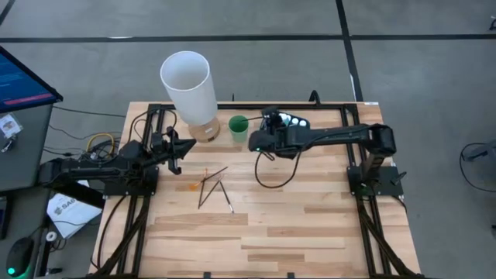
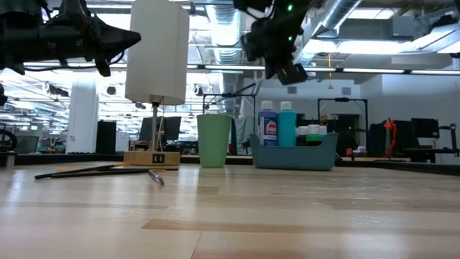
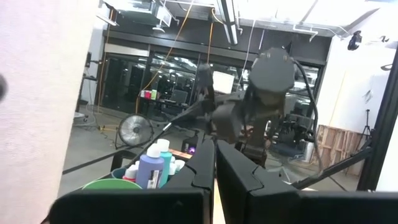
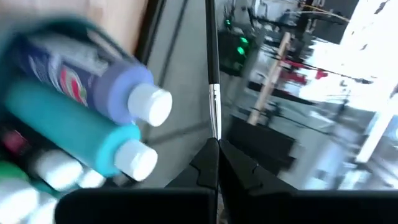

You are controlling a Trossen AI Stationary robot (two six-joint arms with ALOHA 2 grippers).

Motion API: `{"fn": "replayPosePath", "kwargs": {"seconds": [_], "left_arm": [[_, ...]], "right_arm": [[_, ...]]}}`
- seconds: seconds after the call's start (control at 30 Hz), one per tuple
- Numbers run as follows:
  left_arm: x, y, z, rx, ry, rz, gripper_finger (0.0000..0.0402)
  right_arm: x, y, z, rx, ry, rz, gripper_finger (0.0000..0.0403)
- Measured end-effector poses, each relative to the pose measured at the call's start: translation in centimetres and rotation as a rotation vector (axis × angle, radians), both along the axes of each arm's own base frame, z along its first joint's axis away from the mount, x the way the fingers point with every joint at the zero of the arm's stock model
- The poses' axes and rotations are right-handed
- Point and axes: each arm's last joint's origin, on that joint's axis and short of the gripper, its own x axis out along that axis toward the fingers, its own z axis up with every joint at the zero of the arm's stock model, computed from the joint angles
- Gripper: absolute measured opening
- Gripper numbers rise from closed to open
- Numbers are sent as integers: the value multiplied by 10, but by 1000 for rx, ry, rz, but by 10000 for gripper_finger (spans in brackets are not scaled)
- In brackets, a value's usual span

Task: Pick & Place Paint Supplies
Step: Put the right silver paint brush into the green cup

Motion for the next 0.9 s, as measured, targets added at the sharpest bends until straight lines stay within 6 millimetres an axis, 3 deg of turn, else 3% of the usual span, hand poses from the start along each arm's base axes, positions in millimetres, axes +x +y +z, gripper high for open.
{"fn": "replayPosePath", "kwargs": {"seconds": [0.23,0.7,0.9], "left_arm": [[0,0,0,0,1,0,2],[0,0,0,0,0,0,2],[0,0,0,0,-1,0,2]], "right_arm": [[10,0,-19,-86,133,4,0],[30,-5,-6,-166,186,119,0],[32,-11,-4,-205,329,172,0]]}}
